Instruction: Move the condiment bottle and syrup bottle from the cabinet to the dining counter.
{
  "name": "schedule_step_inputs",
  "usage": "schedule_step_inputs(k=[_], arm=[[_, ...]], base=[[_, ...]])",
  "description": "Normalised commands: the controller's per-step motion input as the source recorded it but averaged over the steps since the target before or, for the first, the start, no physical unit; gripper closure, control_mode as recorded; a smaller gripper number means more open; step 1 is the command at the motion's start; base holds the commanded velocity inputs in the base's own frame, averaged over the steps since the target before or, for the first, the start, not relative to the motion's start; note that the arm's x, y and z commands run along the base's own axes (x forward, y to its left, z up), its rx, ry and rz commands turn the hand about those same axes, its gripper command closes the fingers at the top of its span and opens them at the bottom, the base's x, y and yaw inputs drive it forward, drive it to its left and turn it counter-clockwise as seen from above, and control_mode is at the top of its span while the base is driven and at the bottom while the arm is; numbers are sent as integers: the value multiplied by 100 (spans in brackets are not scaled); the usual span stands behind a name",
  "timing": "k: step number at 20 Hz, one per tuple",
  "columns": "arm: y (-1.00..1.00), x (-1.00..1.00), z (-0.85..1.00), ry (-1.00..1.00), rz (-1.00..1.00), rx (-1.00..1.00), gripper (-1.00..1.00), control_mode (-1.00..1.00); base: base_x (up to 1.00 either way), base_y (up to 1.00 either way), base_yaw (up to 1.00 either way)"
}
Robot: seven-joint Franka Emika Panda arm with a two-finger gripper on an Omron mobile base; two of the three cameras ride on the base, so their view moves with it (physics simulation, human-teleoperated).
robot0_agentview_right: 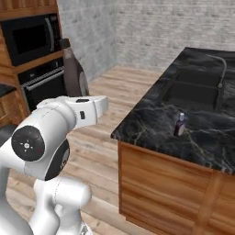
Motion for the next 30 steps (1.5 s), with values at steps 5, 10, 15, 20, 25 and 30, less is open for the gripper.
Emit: schedule_step_inputs(k=[5,10,15,20,25,30], arm=[[0,0,0,0,0,0,100,100],[0,0,0,0,0,0,100,100],[0,0,0,0,0,0,100,100],[0,0,0,0,0,0,100,100],[0,0,0,0,0,0,100,100],[0,0,0,0,0,0,100,100]], base=[[36,-100,-19],[15,-100,-17],[0,-90,-22],[6,-30,-16],[33,0,-9],[35,0,-7]])
